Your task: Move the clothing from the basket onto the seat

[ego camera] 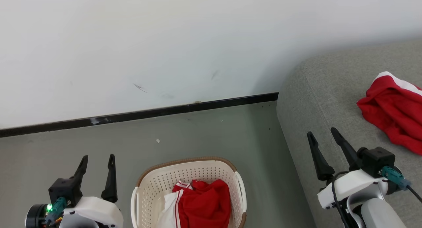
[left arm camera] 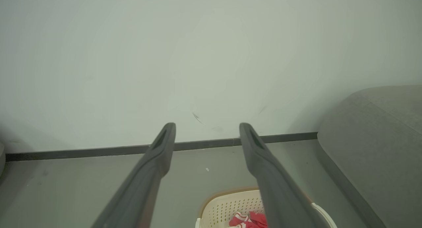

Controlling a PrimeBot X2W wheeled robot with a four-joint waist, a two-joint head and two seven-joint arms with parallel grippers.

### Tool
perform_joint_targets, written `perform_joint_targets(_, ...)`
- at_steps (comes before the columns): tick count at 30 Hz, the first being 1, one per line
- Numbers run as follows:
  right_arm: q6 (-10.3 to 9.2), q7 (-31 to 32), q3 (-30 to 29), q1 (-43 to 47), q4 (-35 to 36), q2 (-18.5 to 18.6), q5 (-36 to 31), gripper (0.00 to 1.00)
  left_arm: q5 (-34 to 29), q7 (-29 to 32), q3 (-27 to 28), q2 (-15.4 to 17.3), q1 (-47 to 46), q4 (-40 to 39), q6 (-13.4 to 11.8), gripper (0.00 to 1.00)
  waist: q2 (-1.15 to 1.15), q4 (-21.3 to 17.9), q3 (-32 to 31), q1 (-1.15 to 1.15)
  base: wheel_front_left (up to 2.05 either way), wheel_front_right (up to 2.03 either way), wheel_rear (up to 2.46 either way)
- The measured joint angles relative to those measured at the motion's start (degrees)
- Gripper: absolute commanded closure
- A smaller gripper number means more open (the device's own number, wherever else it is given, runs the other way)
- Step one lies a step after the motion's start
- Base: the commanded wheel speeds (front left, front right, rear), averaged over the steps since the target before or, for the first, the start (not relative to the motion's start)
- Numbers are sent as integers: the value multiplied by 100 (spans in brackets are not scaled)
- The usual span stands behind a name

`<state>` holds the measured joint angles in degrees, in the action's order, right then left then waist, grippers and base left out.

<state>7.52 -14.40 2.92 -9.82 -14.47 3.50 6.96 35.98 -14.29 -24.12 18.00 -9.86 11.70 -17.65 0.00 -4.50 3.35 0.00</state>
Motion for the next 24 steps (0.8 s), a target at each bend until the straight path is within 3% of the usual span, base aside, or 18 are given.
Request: perform_joint_targets(24,0,0,-85,879,345,-107,-146,0,19,0,161,-1,616,-105,69,0,0,181,-559,0,0,0,0)
